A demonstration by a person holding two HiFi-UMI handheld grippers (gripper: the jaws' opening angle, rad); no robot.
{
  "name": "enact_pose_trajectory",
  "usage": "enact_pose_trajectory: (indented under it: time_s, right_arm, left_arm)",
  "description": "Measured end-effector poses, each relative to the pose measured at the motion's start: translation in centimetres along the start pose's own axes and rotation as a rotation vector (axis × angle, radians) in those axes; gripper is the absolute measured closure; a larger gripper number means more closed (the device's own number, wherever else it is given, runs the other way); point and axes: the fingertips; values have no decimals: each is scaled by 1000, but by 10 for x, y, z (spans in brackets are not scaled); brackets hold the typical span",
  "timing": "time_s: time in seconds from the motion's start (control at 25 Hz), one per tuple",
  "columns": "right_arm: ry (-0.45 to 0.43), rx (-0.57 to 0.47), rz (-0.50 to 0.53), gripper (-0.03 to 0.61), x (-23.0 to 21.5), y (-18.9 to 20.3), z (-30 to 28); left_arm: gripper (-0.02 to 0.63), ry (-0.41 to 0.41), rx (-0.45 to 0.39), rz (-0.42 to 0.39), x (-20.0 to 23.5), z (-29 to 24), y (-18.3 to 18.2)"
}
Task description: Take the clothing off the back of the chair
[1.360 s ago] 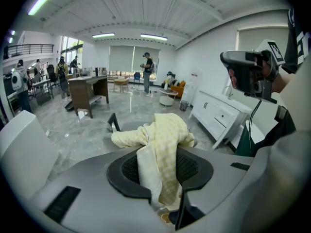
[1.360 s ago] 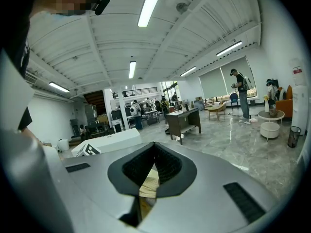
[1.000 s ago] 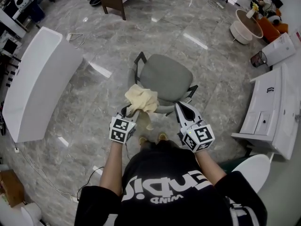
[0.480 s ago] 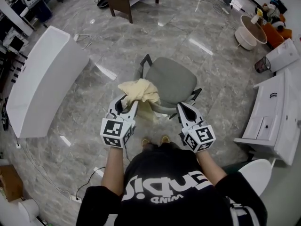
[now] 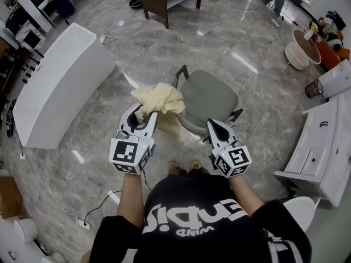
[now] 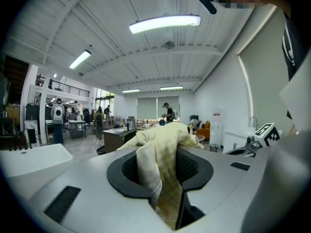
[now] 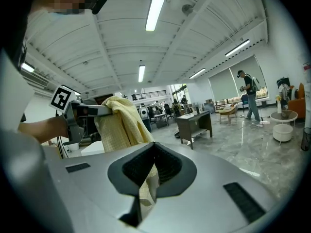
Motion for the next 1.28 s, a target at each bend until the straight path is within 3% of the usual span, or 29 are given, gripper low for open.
enact_pose_trajectory:
  time_s: [0.72,1.28]
  right_arm:
    - [-237,79,46,566,68,19,-45]
    - [-249,78,57,566,74,16,-40]
  left_arm:
    - [480,-241,84,44,40,88,36]
    - [480,-285,107,103,14,108,77]
Point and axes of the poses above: the fingertips, and each gripper's own axes: z backward along the fingers, x to its left, y out of its underside, and after that the axes turned 13 degrees about -z, right-handed
